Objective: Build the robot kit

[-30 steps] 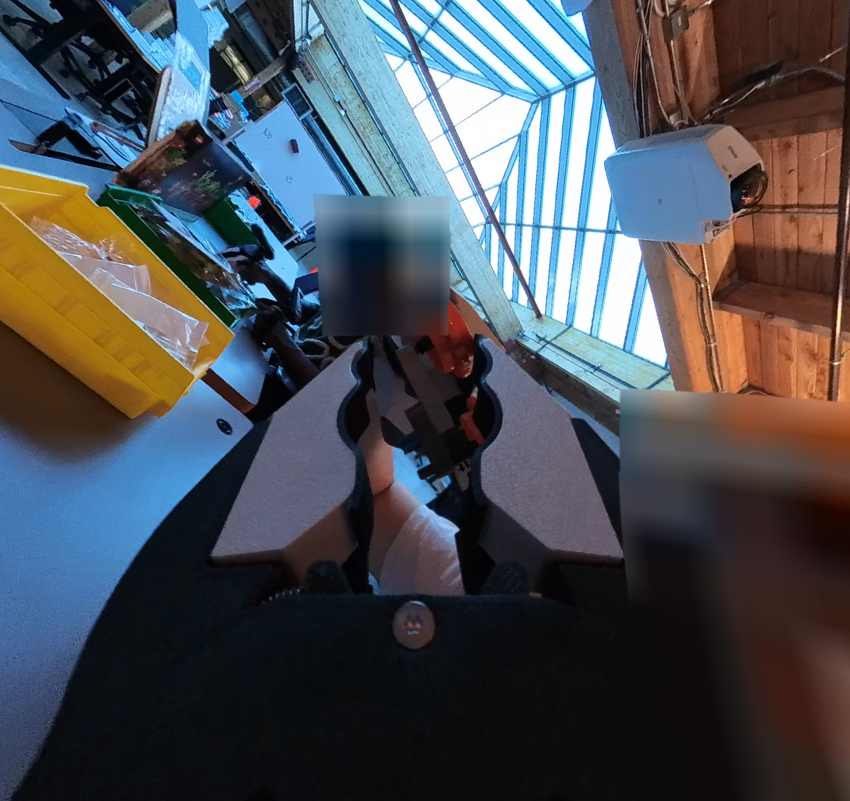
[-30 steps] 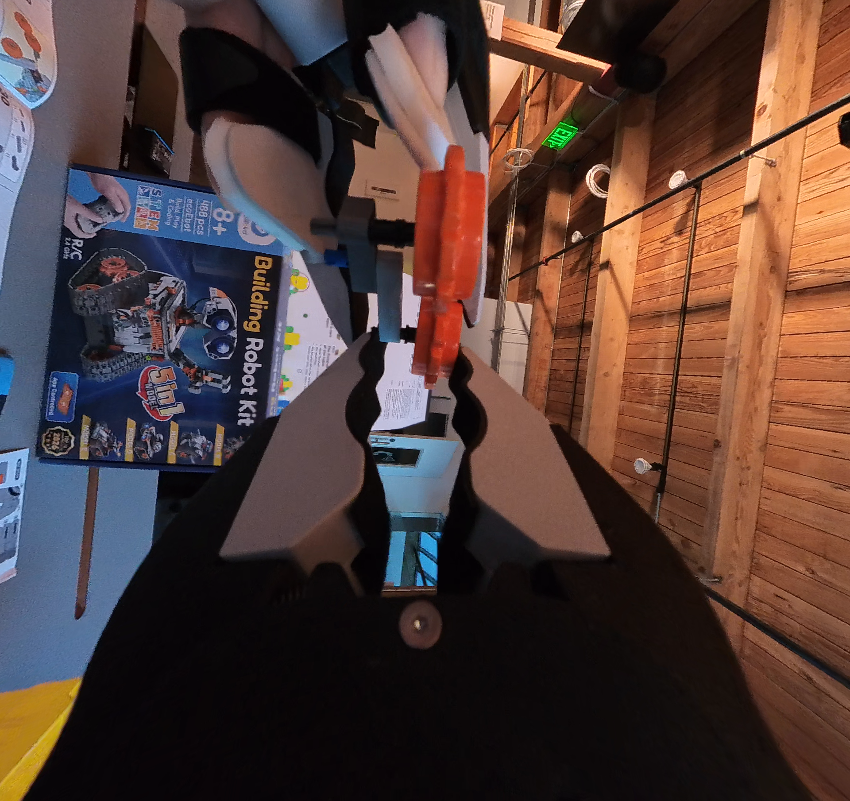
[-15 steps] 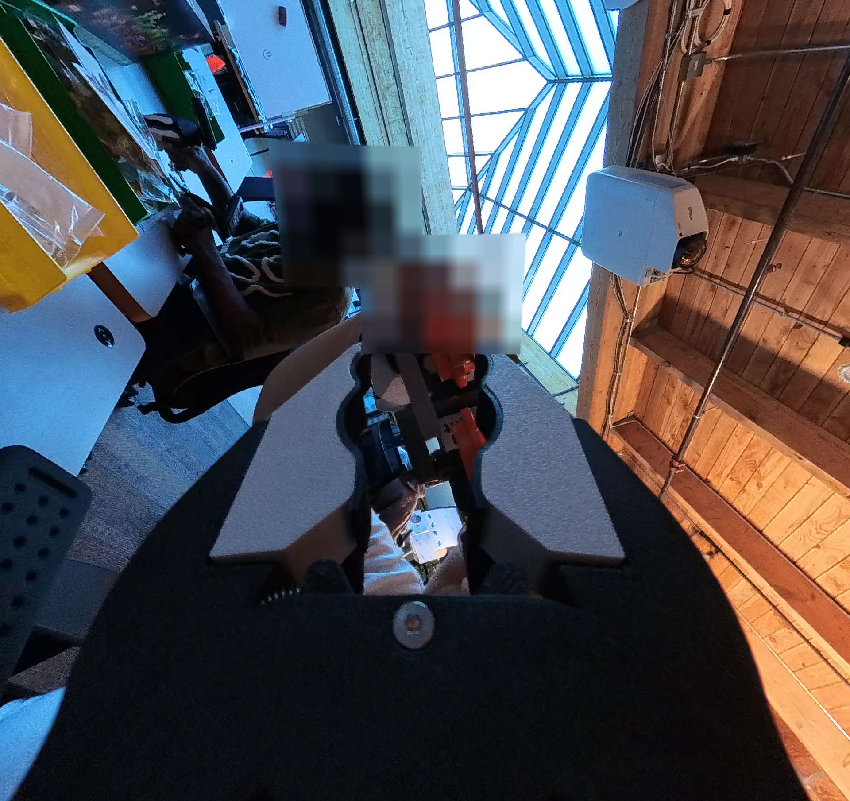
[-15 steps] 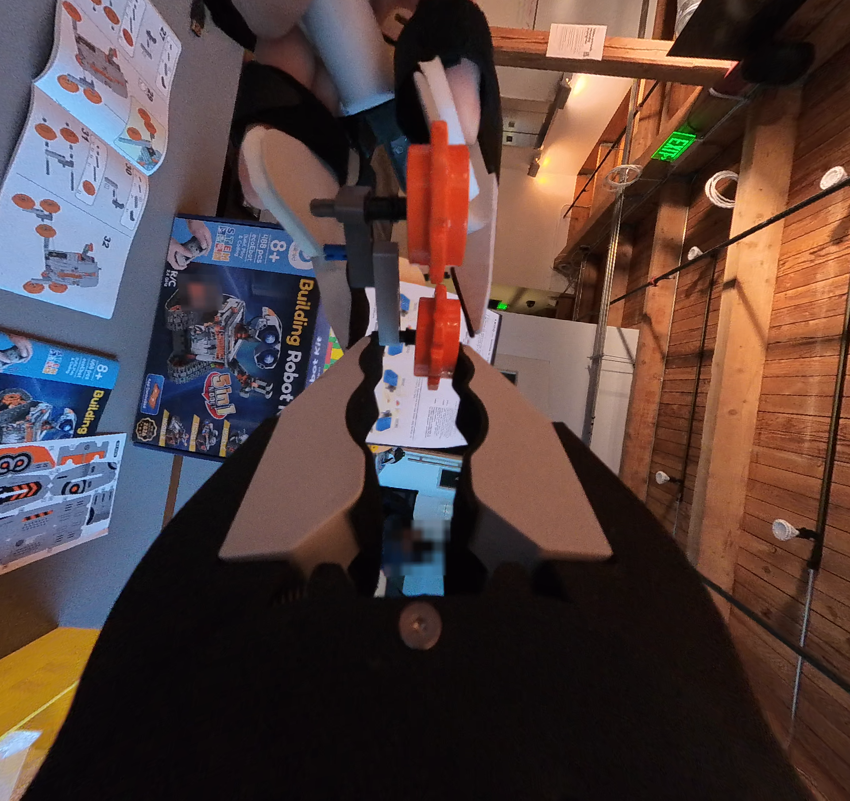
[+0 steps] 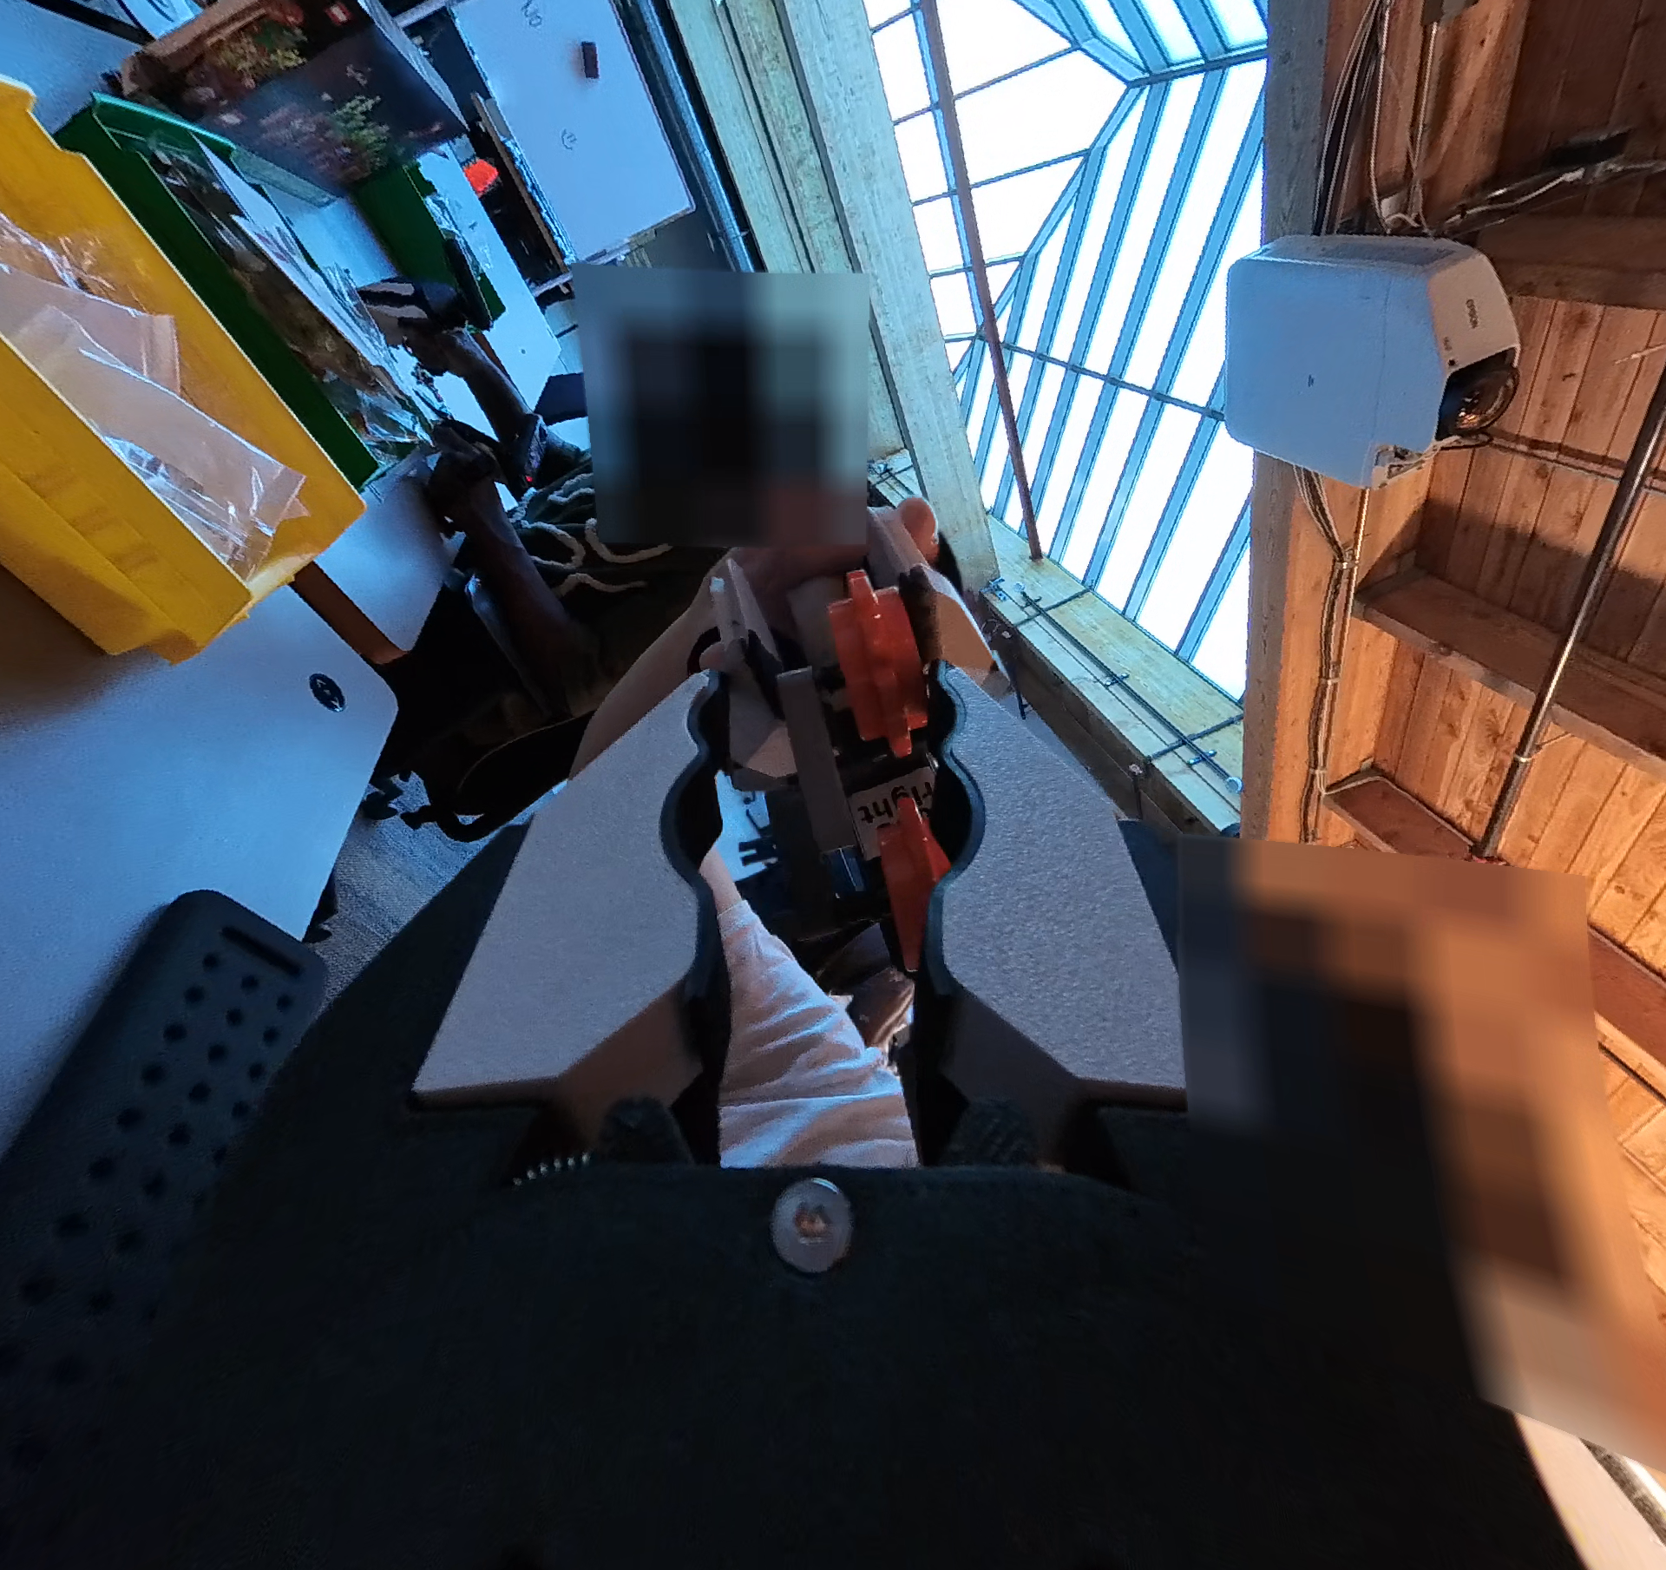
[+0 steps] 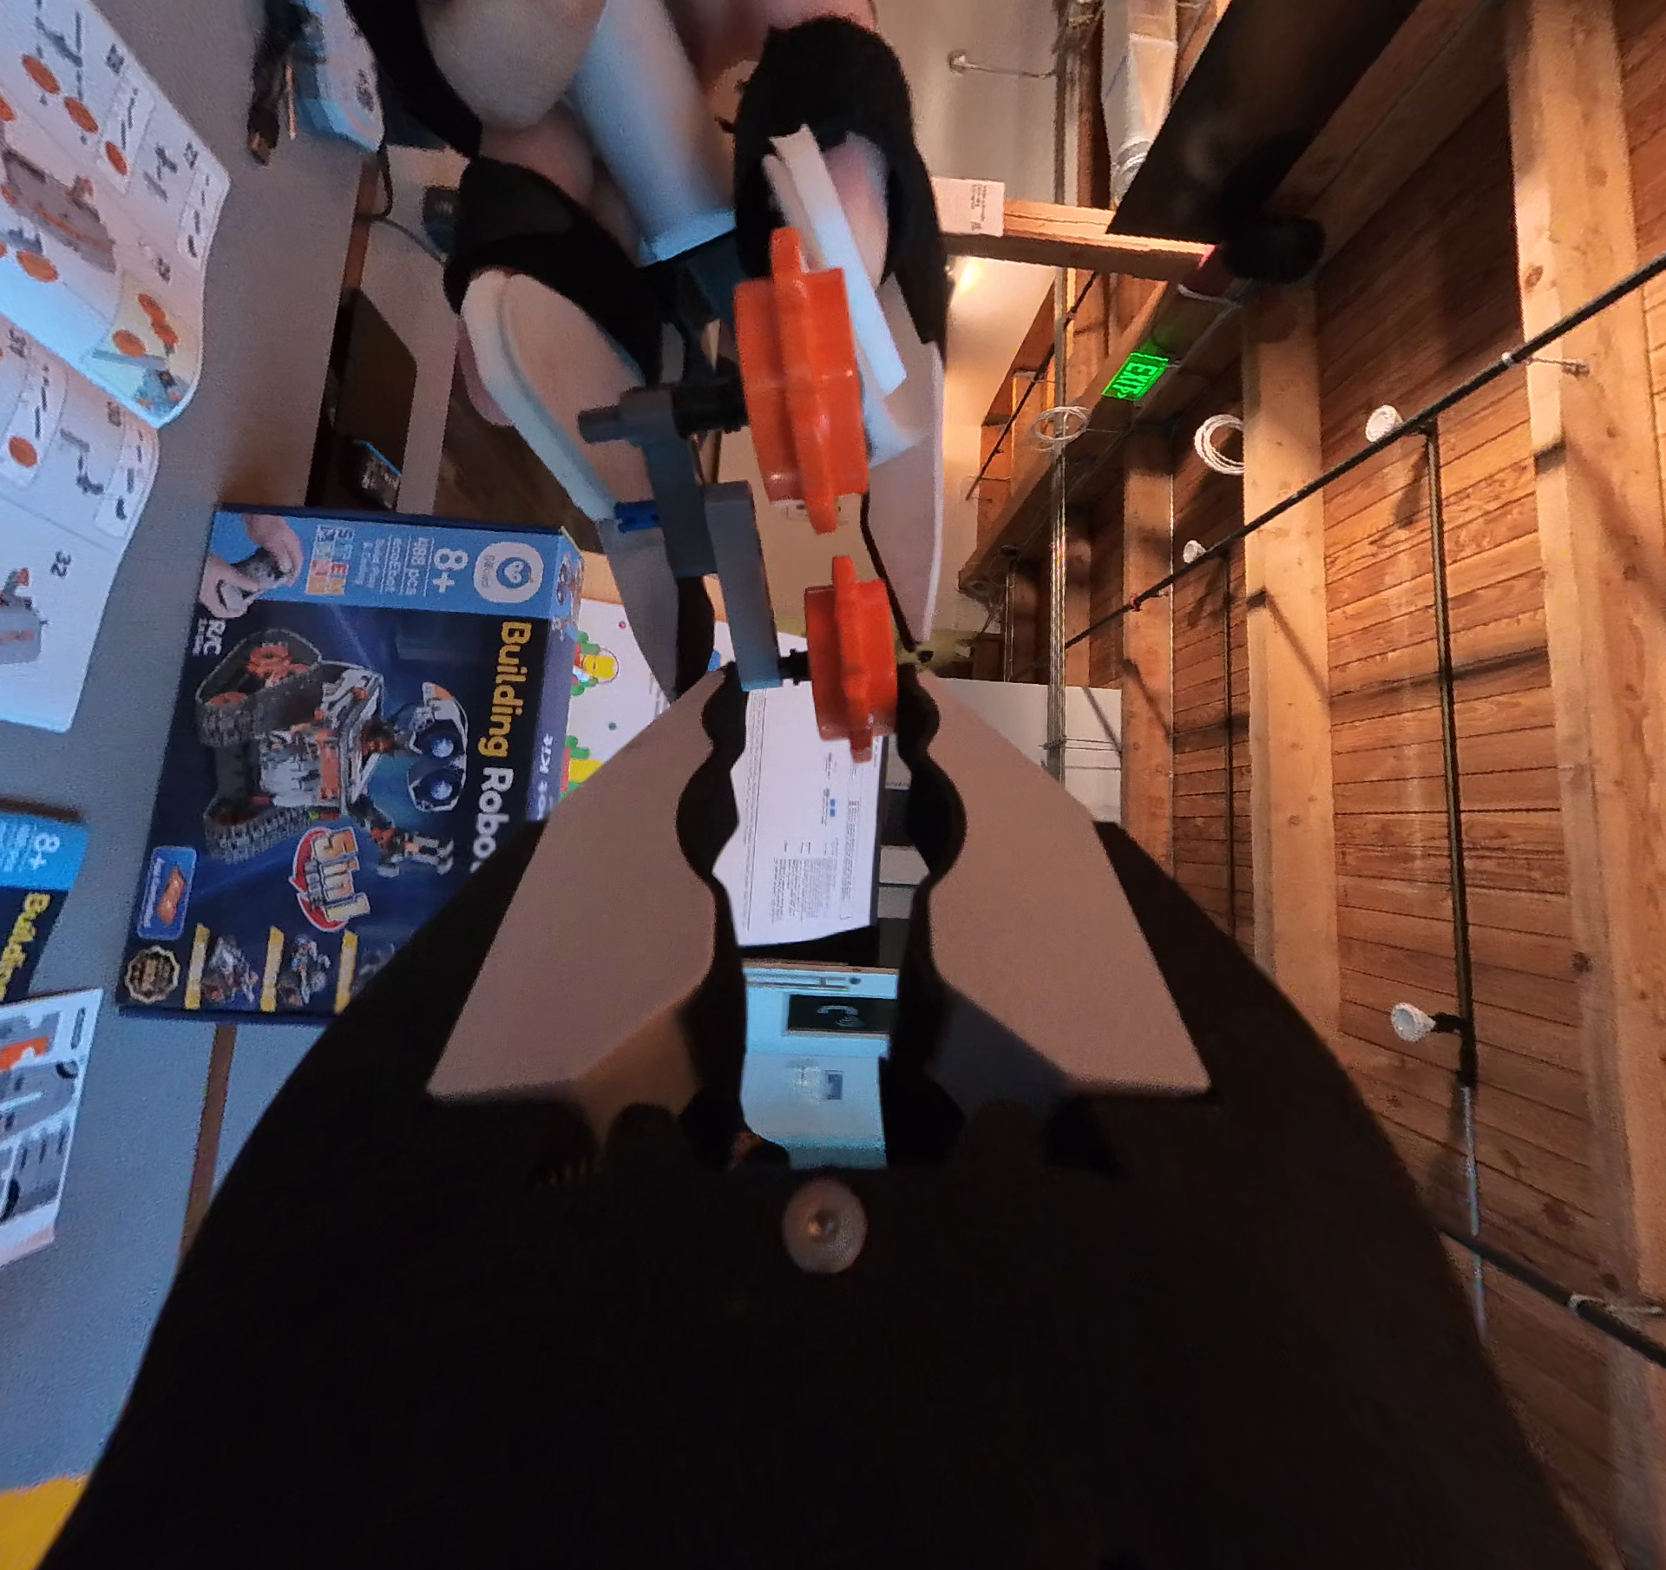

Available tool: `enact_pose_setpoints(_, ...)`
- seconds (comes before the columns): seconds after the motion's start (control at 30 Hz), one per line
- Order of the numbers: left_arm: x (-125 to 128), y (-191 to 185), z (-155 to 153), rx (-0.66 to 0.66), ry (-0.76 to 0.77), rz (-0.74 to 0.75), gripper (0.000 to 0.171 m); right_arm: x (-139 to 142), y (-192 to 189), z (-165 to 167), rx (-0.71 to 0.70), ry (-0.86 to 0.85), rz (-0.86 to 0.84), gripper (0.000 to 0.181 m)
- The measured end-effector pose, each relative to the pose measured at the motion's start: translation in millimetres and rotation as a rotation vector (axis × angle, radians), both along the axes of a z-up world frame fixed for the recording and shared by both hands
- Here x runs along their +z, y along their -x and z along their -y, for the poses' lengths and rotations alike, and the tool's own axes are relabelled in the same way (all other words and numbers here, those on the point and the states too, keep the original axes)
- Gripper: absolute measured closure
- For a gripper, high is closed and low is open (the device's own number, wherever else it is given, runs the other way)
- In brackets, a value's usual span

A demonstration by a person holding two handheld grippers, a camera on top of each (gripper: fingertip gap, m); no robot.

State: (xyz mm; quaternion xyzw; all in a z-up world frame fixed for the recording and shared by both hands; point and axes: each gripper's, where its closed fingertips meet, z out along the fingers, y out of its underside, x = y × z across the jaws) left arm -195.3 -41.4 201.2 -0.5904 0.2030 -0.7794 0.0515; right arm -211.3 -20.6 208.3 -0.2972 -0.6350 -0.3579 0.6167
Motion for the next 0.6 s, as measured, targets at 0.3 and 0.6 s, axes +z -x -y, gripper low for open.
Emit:
enact_pose_setpoints(0.3,2.6,2.2,0.1,0.002,-0.013,-0.003,0.126,2.9,1.1,0.2,0.024,0.012,-0.065,0.147)
enact_pose_setpoints(0.6,-2.9,-4.0,-2.3,0.008,-0.029,-0.012,0.128,-2.6,-5.1,-3.2,-0.029,-0.018,0.004,0.149)
